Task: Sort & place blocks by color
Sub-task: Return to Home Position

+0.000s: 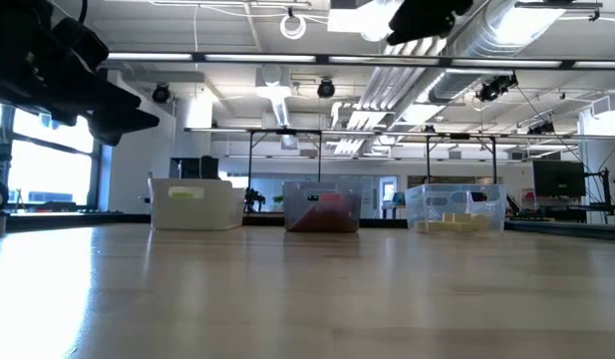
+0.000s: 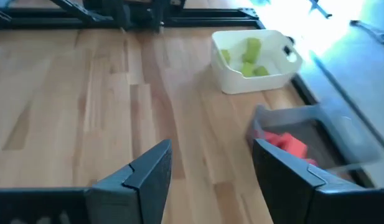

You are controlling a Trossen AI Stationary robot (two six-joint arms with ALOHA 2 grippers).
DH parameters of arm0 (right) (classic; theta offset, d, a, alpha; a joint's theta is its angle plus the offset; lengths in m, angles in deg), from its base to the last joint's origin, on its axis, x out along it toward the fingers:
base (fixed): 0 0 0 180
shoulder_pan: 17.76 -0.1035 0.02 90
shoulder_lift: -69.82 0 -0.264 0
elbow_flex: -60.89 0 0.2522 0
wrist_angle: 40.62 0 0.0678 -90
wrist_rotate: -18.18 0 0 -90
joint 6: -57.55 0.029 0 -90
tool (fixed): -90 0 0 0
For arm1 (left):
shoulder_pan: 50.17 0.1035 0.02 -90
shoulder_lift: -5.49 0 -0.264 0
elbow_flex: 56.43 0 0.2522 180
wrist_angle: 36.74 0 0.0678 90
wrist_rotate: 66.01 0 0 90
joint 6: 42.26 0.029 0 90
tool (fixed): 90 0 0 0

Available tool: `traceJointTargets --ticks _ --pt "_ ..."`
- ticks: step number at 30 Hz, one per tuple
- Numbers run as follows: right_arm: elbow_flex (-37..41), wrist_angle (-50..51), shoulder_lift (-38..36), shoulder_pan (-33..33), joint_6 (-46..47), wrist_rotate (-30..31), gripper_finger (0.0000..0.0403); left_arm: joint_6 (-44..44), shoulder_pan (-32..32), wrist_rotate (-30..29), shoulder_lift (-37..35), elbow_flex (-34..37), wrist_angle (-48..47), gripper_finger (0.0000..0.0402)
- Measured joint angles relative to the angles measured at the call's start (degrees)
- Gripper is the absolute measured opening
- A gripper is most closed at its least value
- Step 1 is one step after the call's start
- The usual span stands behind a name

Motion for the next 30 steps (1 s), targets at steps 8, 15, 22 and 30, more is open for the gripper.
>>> traceJointTargets --ticks 8,15,22,30 --pt "0.22 7.82 -7.58 -6.39 1.64 9.47 0.0209 8.78 2.88 -0.11 -0.01 -0.02 0.41 0.0241" --pt "13.68 0.92 -16.53 -8.45 4.11 17.53 0.0209 9.92 4.12 -0.22 0.01 -0.07 0.36 0.0241" --pt "26.03 -10.24 -24.62 -6.83 4.68 14.15 0.0209 9.93 4.12 -0.22 0.01 -0.07 0.16 0.0241" --pt "34.79 -13.95 -28.66 -6.57 6.15 14.10 0.0209 9.92 4.12 -0.20 0.01 -0.09 -0.24 0.0241"
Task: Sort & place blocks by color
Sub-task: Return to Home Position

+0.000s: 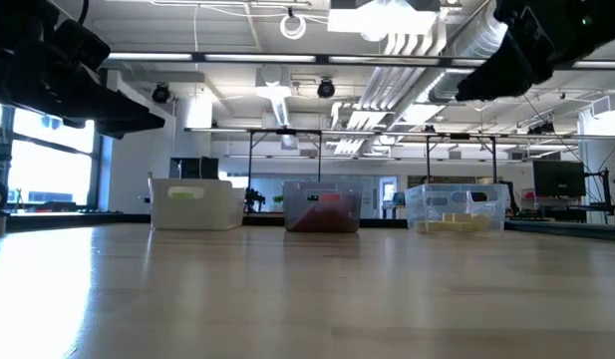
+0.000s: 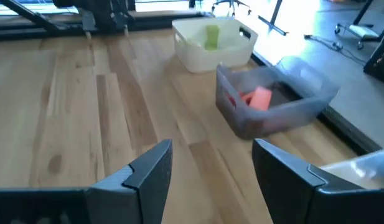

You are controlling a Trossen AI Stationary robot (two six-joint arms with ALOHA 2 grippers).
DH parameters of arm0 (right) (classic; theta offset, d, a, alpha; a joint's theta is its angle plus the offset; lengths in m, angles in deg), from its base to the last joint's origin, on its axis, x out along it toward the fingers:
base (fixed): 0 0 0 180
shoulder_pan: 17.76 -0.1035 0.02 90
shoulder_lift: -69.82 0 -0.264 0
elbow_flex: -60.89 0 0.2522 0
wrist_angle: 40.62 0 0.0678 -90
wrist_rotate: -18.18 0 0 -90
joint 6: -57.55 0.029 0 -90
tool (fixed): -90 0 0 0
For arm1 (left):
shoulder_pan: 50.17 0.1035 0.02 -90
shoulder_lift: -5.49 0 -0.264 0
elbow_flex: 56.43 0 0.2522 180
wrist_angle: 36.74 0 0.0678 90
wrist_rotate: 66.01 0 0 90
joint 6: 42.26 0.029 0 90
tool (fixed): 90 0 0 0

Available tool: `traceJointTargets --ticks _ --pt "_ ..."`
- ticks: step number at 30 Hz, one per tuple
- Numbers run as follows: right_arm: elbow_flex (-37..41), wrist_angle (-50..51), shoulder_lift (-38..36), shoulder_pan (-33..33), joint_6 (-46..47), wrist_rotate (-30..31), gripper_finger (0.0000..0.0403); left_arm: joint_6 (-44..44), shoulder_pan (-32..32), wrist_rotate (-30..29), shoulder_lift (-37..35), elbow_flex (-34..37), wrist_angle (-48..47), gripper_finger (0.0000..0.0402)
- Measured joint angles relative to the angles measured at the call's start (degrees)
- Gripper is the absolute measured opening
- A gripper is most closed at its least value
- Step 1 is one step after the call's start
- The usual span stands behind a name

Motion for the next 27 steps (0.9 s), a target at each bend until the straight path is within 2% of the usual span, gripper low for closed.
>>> traceJointTargets --ticks 15,21,27 --pt "20.60 -28.17 -1.51 0.00 3.60 0.02 0.0209 0.00 0.00 0.02 0.00 0.00 0.02 0.0241" --pt "24.30 -29.97 -4.24 0.00 6.00 0.08 0.0209 0.00 0.00 0.03 0.00 0.00 0.02 0.0241" --pt "24.62 -28.48 -7.87 0.00 2.39 3.26 0.0209 0.00 0.00 0.04 0.00 0.00 0.02 0.0241"
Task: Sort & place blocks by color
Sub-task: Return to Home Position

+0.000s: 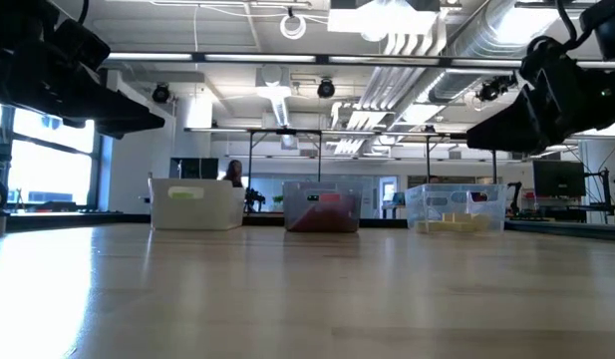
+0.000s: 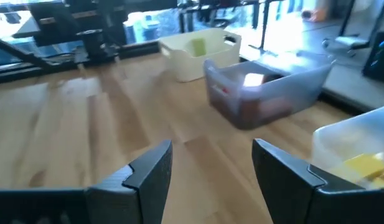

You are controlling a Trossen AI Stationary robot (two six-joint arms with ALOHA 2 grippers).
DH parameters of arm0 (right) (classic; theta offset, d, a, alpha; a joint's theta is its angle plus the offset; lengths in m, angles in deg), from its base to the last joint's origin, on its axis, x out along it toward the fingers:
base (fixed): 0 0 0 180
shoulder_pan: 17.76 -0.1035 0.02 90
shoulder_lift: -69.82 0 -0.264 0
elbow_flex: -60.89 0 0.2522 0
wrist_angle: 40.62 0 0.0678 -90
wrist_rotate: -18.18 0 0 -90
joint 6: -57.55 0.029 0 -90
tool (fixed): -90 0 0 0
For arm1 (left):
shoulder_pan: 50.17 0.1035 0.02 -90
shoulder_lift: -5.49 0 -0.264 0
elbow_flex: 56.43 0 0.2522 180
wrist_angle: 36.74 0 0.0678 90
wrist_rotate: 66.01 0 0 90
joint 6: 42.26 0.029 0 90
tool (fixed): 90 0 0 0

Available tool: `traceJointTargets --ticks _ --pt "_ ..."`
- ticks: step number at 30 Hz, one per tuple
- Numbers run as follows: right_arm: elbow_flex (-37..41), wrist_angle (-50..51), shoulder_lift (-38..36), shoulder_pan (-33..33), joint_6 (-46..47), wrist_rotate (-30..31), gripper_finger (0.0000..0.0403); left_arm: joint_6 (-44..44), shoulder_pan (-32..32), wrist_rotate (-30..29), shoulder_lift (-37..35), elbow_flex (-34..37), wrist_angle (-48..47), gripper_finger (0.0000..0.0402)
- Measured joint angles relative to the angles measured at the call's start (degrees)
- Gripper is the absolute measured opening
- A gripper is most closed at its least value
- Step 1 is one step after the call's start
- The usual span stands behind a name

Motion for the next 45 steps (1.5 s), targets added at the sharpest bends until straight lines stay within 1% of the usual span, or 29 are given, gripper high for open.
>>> traceJointTargets --ticks 3,7,12,16,20,25,27,29,34,39,45 --pt "0.00 2.41 -2.56 0.00 -2.42 2.47 0.0209 0.00 0.00 -0.02 0.00 0.00 0.02 0.0241" --pt "0.00 7.75 -6.63 0.00 -2.52 5.83 0.0209 0.00 0.00 -0.02 0.00 0.00 0.02 0.0241" --pt "0.00 13.78 -11.92 0.00 -2.42 5.83 0.0209 -0.01 0.00 -0.02 0.00 0.00 0.02 0.0241" --pt "0.00 13.69 -14.34 0.00 -4.16 5.77 0.0209 0.00 0.00 -0.02 0.00 0.00 0.02 0.0241" --pt "0.00 13.70 -14.91 0.00 -4.56 5.14 0.0209 0.00 0.00 -0.02 0.00 0.00 0.02 0.0241" --pt "0.00 13.71 -14.91 0.00 -4.20 -1.92 0.0209 -0.01 0.00 -0.02 0.00 0.00 0.02 0.0241" --pt "0.00 13.72 -14.91 0.00 -4.12 -3.05 0.0209 -0.01 0.00 -0.02 0.00 0.00 0.02 0.0241" --pt "0.00 13.70 -14.91 0.00 -5.08 -2.61 0.0209 -0.02 0.00 -0.02 0.00 -0.01 0.02 0.0241" --pt "0.00 13.70 -14.89 0.00 -6.73 1.11 0.0209 0.00 0.00 -0.02 0.00 0.00 0.02 0.0241" --pt "0.00 13.72 -14.89 0.00 -5.42 1.20 0.0209 -0.02 0.00 -0.02 0.00 -0.02 0.02 0.0241" --pt "0.00 13.72 -14.89 0.00 -7.34 0.93 0.0209 -0.02 0.00 -0.02 0.00 -0.02 0.02 0.0241"
